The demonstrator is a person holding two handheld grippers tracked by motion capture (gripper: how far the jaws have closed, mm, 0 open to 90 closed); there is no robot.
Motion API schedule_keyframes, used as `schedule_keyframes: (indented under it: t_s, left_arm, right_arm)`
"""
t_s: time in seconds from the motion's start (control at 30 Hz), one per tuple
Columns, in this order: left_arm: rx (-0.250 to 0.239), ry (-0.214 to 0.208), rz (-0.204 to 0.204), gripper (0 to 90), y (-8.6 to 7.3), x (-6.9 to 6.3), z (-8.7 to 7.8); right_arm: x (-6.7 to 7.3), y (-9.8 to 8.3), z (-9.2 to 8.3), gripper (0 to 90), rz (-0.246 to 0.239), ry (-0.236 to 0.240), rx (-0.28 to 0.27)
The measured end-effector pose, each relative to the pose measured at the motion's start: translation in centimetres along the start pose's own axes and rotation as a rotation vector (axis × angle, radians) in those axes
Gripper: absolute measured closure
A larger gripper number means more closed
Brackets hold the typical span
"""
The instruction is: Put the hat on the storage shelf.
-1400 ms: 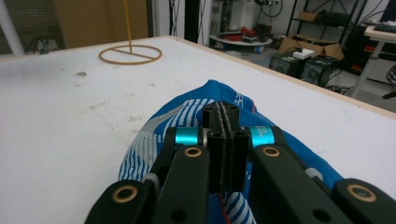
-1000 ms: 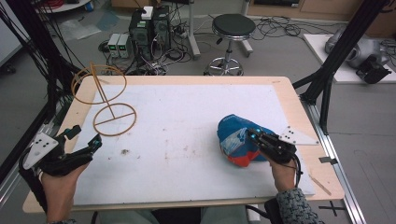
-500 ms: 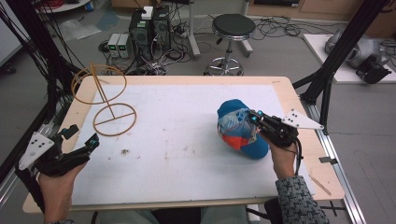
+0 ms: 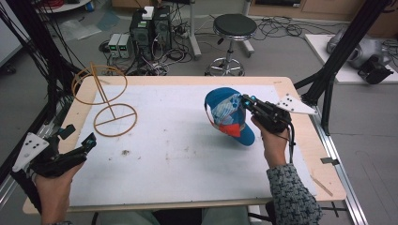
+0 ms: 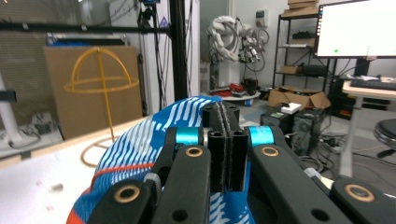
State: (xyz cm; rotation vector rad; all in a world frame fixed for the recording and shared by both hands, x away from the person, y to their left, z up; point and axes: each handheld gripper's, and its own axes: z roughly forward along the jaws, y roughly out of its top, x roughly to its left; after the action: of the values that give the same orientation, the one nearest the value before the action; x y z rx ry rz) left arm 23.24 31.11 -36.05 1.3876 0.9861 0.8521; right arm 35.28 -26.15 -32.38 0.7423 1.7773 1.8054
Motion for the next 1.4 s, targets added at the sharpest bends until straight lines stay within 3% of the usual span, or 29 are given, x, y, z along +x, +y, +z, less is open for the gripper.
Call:
schedule_keyframes:
  t_s: [0.17,0.23,0.33,0.63,0.7,0.73,0.83,0.87,1.03,1.1,1.23,1.27,1.4]
  left_arm:
    - [-0.006,0.000,-0.003,22.2,0.1,0.1,-0.2]
    - [-0.007,0.001,-0.003,22.2,0.2,0.2,-0.2]
    - [-0.007,0.001,-0.004,22.2,0.2,0.2,-0.2]
    - [-0.006,-0.006,-0.004,22.2,0.1,0.1,0.0]
    - [-0.002,-0.007,0.000,22.2,0.1,0.0,0.0]
    - [-0.002,-0.008,-0.003,22.2,0.1,0.0,0.1]
    - [-0.001,-0.008,-0.003,22.2,0.1,0.1,0.1]
    - [-0.002,-0.008,-0.003,22.2,0.1,0.1,0.1]
    - [0.002,-0.008,-0.007,22.2,0.0,0.1,0.1]
    - [0.002,-0.008,-0.006,22.2,-0.1,0.1,0.2]
    - [0.003,-0.012,-0.006,22.2,-0.1,0.0,0.2]
    - [0.001,-0.014,-0.009,22.2,-0.1,0.0,0.3]
    - [0.005,-0.018,-0.010,22.2,-0.2,-0.1,0.4]
  right_arm:
    - [0.2,0.7,1.0,90.0,-0.007,-0.002,0.000]
    - [0.2,0.8,1.3,90.0,0.015,0.003,-0.026]
    - [0.0,0.7,1.4,90.0,0.025,-0.012,-0.018]
    - [1.2,1.8,2.1,90.0,0.007,-0.011,-0.043]
    - [1.3,2.0,2.1,90.0,0.022,-0.012,-0.075]
    - [1.1,2.1,1.9,90.0,0.048,-0.033,-0.075]
    - [1.3,2.2,1.8,90.0,0.044,-0.041,-0.082]
    - [1.9,2.5,1.4,90.0,0.035,-0.044,-0.113]
    - [2.3,3.0,0.7,90.0,0.048,-0.068,-0.159]
    - [2.6,3.4,-0.1,90.0,0.011,-0.094,-0.183]
    - [2.9,3.8,-0.9,90.0,-0.006,-0.115,-0.199]
    - [3.1,4.2,-1.7,90.0,-0.035,-0.139,-0.206]
    - [3.3,4.5,-2.7,90.0,-0.036,-0.159,-0.213]
